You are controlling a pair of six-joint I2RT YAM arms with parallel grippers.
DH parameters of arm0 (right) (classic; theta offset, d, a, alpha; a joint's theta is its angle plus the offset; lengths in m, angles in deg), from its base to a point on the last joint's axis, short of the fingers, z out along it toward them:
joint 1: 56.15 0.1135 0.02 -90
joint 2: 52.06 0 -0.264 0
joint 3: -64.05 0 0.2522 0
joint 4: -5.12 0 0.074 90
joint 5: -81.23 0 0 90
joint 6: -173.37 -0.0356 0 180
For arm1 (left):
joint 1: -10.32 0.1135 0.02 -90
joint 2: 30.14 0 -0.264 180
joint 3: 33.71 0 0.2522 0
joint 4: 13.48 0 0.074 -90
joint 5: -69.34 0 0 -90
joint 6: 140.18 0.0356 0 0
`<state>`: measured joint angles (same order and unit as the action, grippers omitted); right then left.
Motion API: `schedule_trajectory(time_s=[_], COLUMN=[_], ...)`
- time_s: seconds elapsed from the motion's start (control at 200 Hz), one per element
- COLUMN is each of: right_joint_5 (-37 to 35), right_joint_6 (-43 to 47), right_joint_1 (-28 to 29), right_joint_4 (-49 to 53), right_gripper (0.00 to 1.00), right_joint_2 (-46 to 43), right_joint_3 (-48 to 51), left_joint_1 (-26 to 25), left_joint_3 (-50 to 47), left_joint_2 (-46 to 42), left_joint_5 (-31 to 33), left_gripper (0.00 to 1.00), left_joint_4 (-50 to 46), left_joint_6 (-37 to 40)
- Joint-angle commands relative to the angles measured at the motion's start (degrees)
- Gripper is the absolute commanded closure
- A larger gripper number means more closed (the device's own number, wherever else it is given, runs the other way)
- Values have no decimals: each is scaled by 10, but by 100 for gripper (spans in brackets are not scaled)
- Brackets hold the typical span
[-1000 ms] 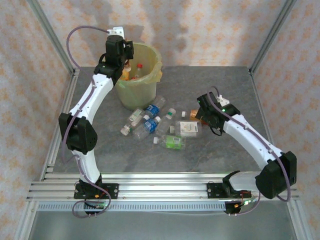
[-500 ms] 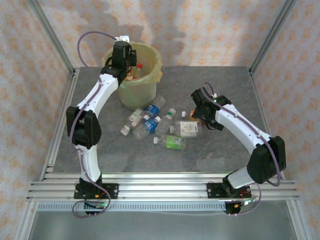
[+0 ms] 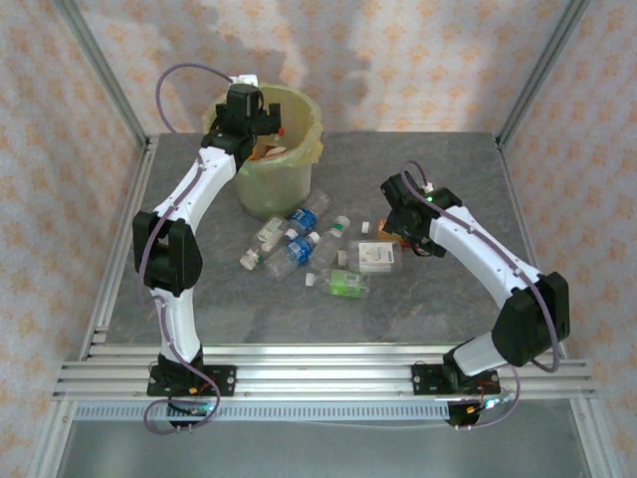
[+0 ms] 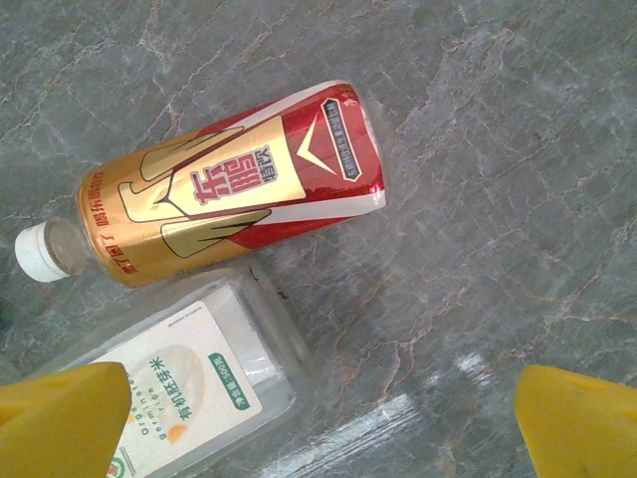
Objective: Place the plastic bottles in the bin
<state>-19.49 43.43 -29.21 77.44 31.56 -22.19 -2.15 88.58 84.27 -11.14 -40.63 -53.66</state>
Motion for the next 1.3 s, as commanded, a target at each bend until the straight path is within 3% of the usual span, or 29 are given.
schedule_trajectory(time_s=[0.0,0.215,0.761,1.126,1.296], right_joint_5=[-14,17,39,78,109], right_joint_6=[24,37,15,6,-19], right_joint_1=[-2,-2,-2,-2,-2], right_joint_4=[12,6,7,5,-20], right_gripper=[1,1,1,3,1], right_joint_2=[-24,-24,-25,-55,-71], right_joint_3=[-3,3,-13,17,52], left_joint_1=[3,3,3,3,3], left_joint_3=[10,22,9,-175,-278], left_joint_2=[-22,-47,-228,-404,-473], left_joint_5=[22,22,-27,-79,-140], left_gripper=[0,0,0,0,0], left_joint_4=[-24,-45,-98,-89,-55], left_joint_6=[-5,-20,-45,-133,-182])
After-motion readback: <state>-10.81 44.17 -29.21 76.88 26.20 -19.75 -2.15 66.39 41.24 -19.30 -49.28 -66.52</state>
